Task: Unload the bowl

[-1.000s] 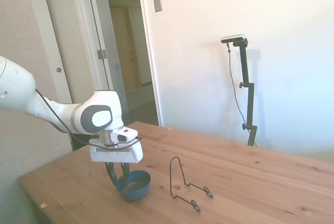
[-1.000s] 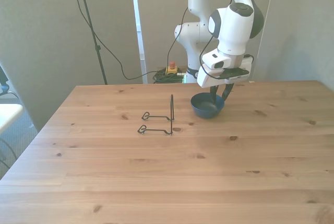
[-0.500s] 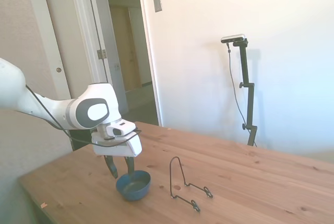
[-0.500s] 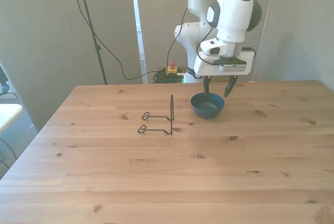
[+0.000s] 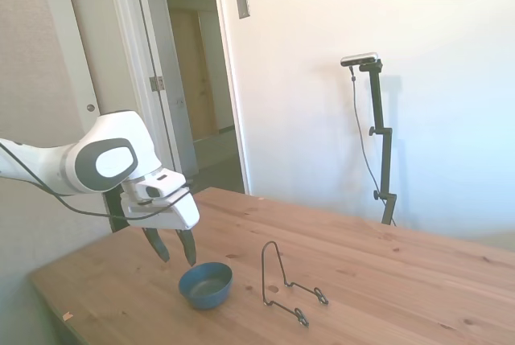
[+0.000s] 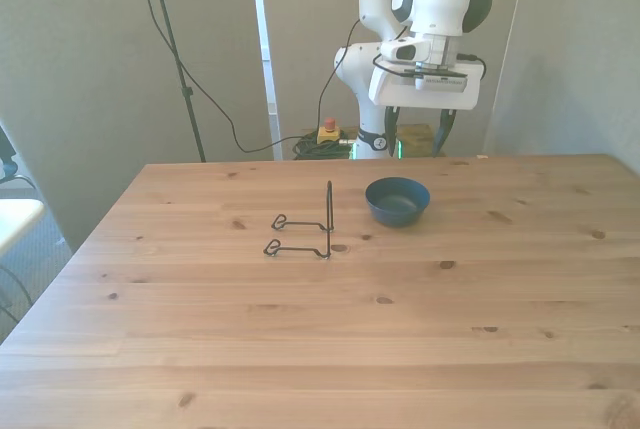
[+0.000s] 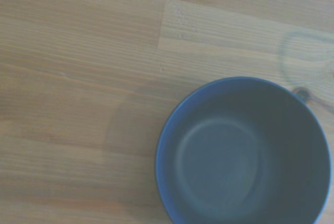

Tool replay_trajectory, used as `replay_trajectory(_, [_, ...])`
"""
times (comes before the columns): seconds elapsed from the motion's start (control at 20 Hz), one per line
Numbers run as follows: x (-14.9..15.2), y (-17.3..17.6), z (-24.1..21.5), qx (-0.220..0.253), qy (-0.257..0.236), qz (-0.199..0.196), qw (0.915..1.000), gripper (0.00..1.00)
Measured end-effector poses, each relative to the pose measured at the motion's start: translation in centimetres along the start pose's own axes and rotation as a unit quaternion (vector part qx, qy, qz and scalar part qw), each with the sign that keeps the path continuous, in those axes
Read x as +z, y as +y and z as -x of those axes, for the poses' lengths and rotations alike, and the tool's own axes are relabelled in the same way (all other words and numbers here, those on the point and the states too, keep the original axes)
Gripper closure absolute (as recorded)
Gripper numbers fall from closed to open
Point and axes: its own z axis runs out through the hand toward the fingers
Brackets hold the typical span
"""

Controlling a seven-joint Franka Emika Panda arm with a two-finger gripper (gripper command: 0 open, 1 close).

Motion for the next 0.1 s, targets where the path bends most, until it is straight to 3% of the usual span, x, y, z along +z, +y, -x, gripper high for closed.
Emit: replay_trajectory(0.1, [-1.04,1.15,0.56,0.005,0.006,-0.013,0.9999,0.0])
